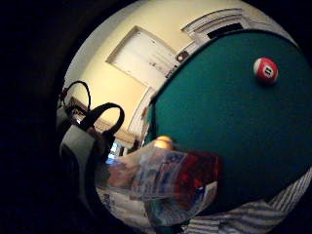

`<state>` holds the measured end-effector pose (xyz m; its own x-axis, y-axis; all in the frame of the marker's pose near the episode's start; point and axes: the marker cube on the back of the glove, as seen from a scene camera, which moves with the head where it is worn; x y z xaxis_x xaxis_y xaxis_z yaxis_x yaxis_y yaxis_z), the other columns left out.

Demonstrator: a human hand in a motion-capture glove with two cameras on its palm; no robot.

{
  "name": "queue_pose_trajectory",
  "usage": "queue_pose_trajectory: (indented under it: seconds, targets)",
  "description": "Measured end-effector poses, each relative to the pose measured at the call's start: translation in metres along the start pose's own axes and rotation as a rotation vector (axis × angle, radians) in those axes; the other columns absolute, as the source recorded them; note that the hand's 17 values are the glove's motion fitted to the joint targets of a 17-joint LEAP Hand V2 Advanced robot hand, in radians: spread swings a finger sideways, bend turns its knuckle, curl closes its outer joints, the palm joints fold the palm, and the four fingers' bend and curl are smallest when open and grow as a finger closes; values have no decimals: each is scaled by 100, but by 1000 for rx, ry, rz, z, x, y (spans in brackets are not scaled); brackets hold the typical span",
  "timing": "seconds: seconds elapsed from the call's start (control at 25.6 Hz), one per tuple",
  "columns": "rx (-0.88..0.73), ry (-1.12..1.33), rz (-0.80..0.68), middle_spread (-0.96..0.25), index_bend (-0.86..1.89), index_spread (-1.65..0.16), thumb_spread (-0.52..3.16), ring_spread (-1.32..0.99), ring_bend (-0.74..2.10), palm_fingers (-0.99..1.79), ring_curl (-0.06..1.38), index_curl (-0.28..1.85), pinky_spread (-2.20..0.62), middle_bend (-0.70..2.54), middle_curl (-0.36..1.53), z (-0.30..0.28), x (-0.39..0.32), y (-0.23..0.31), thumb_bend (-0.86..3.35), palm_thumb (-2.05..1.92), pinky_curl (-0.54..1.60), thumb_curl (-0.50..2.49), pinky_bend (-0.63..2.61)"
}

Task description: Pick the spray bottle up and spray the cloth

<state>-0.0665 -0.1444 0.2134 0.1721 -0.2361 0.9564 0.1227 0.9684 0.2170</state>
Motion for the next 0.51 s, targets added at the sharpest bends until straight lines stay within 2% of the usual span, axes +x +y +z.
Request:
queue_pose_trajectory:
  seconds: [0.51]
  targets:
    - [15,-12,7,-22,30,-28,40,-22,76,136,50,67,-32,59,60,13,28,-73,-3,94,42,86,52]
